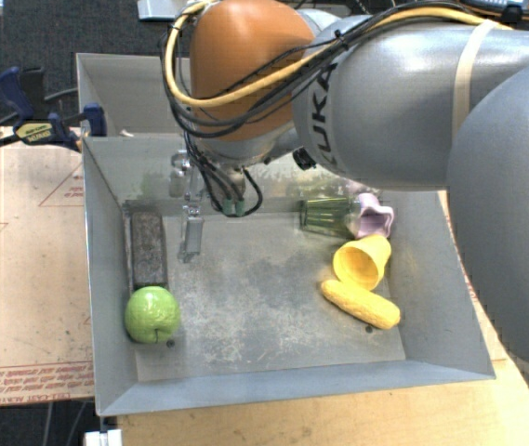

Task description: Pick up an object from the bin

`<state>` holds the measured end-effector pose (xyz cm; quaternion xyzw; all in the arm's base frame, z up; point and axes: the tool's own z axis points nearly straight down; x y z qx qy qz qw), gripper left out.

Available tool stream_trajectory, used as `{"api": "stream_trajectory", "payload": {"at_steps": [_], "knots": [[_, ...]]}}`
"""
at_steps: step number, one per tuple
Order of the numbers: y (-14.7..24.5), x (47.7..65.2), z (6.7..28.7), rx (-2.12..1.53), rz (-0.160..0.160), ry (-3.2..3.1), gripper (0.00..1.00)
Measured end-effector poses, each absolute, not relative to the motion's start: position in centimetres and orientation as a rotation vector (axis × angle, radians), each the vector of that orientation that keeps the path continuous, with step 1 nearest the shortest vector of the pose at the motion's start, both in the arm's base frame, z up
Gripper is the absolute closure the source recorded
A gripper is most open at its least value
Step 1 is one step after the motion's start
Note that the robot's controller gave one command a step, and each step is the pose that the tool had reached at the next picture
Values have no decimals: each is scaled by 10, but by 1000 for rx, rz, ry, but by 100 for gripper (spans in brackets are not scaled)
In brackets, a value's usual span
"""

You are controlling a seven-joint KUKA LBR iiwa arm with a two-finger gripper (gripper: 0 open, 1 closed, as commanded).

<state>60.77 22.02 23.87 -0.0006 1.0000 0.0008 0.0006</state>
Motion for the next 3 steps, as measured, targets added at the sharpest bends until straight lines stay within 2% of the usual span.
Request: {"api": "stream_trajectory", "payload": {"at_steps": [1, 2, 3], "knots": [[221, 596, 215, -130, 4, 3133, 0], [202, 577, 182, -360, 5, 3118, 0], [206, 574, 159, -396, 0, 3113, 0]]}}
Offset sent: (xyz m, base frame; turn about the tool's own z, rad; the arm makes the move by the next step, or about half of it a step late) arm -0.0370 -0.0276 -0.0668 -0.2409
